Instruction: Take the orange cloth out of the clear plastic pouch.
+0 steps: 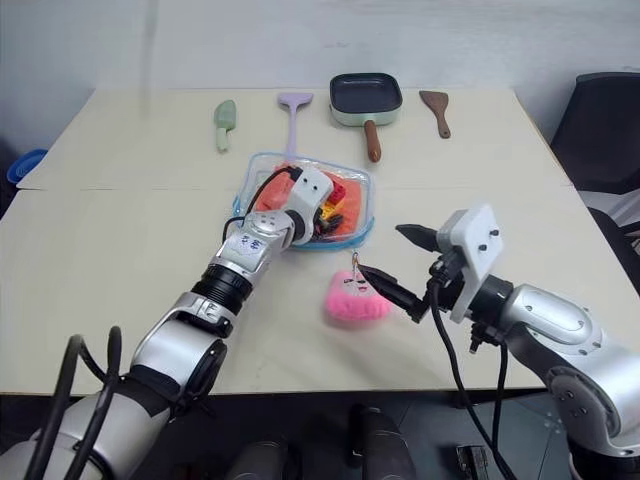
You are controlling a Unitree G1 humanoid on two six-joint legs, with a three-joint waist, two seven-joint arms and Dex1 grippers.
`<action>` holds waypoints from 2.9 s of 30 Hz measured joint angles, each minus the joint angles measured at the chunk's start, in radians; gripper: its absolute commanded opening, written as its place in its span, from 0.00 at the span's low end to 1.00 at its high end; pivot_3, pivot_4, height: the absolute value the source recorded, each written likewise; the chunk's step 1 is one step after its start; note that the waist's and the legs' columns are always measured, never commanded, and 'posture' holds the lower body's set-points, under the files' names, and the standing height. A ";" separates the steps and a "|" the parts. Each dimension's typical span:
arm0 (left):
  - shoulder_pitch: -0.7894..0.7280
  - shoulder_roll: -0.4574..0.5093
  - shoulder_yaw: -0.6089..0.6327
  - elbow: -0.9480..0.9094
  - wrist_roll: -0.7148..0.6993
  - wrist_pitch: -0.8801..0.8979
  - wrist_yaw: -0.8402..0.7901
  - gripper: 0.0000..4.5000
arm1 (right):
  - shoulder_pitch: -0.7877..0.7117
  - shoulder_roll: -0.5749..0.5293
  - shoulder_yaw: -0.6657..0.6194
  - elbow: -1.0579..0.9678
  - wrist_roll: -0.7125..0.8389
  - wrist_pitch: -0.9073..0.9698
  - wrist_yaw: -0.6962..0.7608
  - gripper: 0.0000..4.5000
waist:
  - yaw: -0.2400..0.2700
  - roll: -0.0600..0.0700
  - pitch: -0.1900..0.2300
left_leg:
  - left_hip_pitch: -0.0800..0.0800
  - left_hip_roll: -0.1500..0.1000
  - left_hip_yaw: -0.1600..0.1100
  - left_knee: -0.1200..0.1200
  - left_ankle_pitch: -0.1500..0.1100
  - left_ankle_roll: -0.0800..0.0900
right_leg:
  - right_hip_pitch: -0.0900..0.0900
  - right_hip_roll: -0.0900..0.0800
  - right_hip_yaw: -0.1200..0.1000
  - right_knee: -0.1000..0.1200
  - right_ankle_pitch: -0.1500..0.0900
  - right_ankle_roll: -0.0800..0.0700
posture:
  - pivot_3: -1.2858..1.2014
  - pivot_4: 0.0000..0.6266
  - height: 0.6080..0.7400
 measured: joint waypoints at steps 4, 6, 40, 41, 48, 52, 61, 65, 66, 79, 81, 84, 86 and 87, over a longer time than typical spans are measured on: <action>0.005 0.011 0.013 -0.011 0.006 0.000 -0.002 0.34 | 0.013 -0.010 -0.001 0.000 0.000 0.000 -0.001 1.00 | 0.000 0.000 0.000 | 0.000 0.000 0.000 0.000 0.000 0.000 | 0.000 0.000 0.000 0.000 0.000 0.000 | 0.52 0.24 1.00; 0.025 0.020 0.021 -0.056 0.003 0.010 -0.007 0.34 | 0.013 -0.011 -0.001 0.000 0.000 -0.002 0.000 1.00 | -0.001 0.000 0.000 | 0.000 0.000 0.000 0.000 0.000 0.000 | 0.000 0.000 0.000 0.000 0.000 0.000 | 0.52 0.24 1.00; 0.886 0.540 0.890 -0.841 -0.269 0.269 -0.027 0.99 | -0.213 -0.014 0.240 0.234 -0.042 -0.031 0.358 1.00 | -0.003 -0.006 0.000 | 0.003 0.000 -0.005 0.000 -0.002 0.003 | -0.002 -0.006 -0.004 0.000 0.000 0.000 | 0.52 0.24 1.00; 0.881 0.546 0.914 -0.862 -0.301 0.262 -0.052 0.99 | -0.210 -0.014 0.240 0.234 -0.042 -0.031 0.359 1.00 | -0.003 -0.006 0.000 | 0.003 0.000 -0.005 0.000 -0.002 0.003 | -0.002 -0.006 -0.004 0.000 0.000 0.000 | 0.52 0.24 1.00; 0.855 0.729 0.885 -1.057 -0.536 0.287 -0.347 0.99 | -0.193 -0.014 0.235 0.237 -0.042 -0.031 0.360 1.00 | -0.002 -0.006 0.001 | 0.003 -0.001 -0.004 0.000 -0.002 0.003 | -0.002 -0.006 -0.004 -0.001 0.000 0.000 | 0.52 0.24 1.00; 0.900 0.820 0.608 -1.068 -0.421 0.126 -0.505 0.99 | -0.182 -0.014 0.220 0.235 -0.041 -0.031 0.349 1.00 | -0.002 -0.003 0.001 | 0.003 0.000 -0.003 0.000 -0.002 0.002 | -0.002 -0.004 -0.003 -0.001 0.000 -0.001 | 0.52 0.24 1.00; 0.470 0.794 0.108 -0.519 0.115 -0.597 -0.510 0.99 | -0.130 -0.016 0.165 0.183 -0.040 -0.027 0.280 1.00 | 0.000 -0.003 0.001 | -0.003 0.002 -0.002 -0.002 -0.002 0.003 | -0.002 -0.001 -0.003 0.001 0.000 -0.001 | 0.52 0.24 1.00; 0.333 0.714 0.014 -0.312 0.205 -0.784 -0.472 0.99 | -0.101 -0.012 0.152 0.135 -0.028 -0.013 0.237 1.00 | -0.008 -0.003 0.001 | -0.009 0.001 -0.001 0.000 -0.003 0.004 | -0.008 -0.001 -0.004 0.000 0.001 0.001 | 0.52 0.24 1.00; 0.286 0.693 -0.015 -0.238 0.238 -0.828 -0.468 0.99 | -0.089 -0.012 0.143 0.122 -0.025 -0.008 0.222 1.00 | -0.006 -0.004 0.001 | -0.011 -0.001 0.000 0.002 -0.003 0.005 | -0.014 -0.001 -0.004 0.002 0.002 0.001 | 0.52 0.24 1.00; -0.003 0.496 -0.143 0.261 0.394 -1.010 -0.364 0.65 | -0.036 -0.028 0.110 0.065 0.003 0.014 0.155 1.00 | -0.002 -0.005 0.001 | -0.017 0.000 0.005 0.013 -0.003 0.006 | -0.016 0.000 -0.005 0.005 0.005 0.001 | 0.52 0.24 1.00; -0.004 0.496 -0.149 0.281 0.398 -1.033 -0.365 0.52 | -0.029 -0.033 0.108 0.065 0.003 0.015 0.155 1.00 | -0.005 -0.005 0.001 | -0.016 -0.001 0.005 0.013 -0.003 0.006 | -0.016 0.000 -0.005 0.005 0.005 0.001 | 0.52 0.24 1.00; -0.001 0.502 -0.148 0.281 0.386 -1.070 -0.403 0.31 | -0.017 -0.046 0.102 0.058 0.004 0.015 0.158 1.00 | -0.002 -0.005 0.001 | -0.016 0.000 0.006 0.014 -0.002 0.006 | -0.016 0.000 -0.005 0.005 0.005 0.001 | 0.52 0.24 1.00; 0.018 0.519 -0.140 0.261 0.362 -1.093 -0.444 0.17 | -0.002 -0.054 0.087 0.048 0.006 0.014 0.164 1.00 | -0.002 -0.005 0.001 | -0.016 0.000 0.006 0.014 -0.002 0.006 | -0.015 -0.001 -0.005 0.005 0.005 0.001 | 0.52 0.24 1.00; 0.033 0.528 -0.136 0.240 0.350 -1.099 -0.460 0.11 | 0.000 -0.056 0.084 0.047 0.009 0.014 0.166 1.00 | -0.003 -0.005 0.001 | -0.016 0.000 0.005 0.014 -0.003 0.006 | -0.016 0.000 -0.004 0.005 0.005 0.001 | 0.52 0.24 1.00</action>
